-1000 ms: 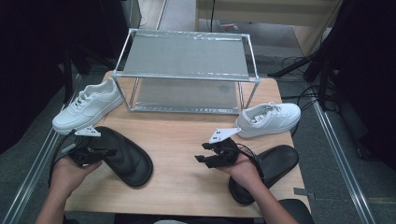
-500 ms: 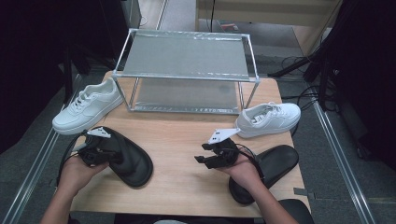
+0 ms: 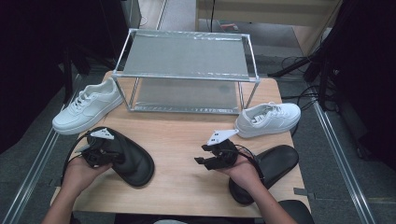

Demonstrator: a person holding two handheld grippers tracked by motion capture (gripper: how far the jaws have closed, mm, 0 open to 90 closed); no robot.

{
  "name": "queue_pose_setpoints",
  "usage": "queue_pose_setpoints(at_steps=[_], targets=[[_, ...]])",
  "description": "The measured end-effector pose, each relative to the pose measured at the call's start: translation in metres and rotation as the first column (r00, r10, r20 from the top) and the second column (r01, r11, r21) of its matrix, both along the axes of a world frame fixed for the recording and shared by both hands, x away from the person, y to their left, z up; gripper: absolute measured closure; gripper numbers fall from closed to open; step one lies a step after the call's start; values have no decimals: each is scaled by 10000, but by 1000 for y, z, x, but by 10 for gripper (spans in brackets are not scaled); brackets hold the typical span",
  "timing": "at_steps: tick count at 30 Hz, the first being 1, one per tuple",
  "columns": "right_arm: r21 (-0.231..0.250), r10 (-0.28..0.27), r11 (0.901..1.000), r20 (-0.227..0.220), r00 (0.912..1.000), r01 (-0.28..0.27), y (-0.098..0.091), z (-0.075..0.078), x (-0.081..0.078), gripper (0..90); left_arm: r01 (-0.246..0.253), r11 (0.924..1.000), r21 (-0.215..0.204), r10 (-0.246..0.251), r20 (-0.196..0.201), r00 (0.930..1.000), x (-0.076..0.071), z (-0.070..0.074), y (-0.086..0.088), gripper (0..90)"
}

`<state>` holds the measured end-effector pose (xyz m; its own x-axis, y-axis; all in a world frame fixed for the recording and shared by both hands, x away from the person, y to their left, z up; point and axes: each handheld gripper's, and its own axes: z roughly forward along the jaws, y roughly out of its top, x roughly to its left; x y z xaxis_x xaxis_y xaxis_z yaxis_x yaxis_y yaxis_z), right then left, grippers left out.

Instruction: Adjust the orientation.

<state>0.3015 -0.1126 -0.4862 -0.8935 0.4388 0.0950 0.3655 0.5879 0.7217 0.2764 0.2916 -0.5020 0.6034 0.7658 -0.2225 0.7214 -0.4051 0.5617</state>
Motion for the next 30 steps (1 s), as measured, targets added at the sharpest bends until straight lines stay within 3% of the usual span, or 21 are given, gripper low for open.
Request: queue_pose_setpoints(at_steps=[9,30], targets=[[69,-128,9999,70,9999,127,-2,1,1,465,267,9996,-54,-266,148,9995,1,1,-13,900],[166,-380,9991,-10,9993,381,-9,0,-3,468,1628,9866,-108,-1626,195,9865,17,3,-75,900]])
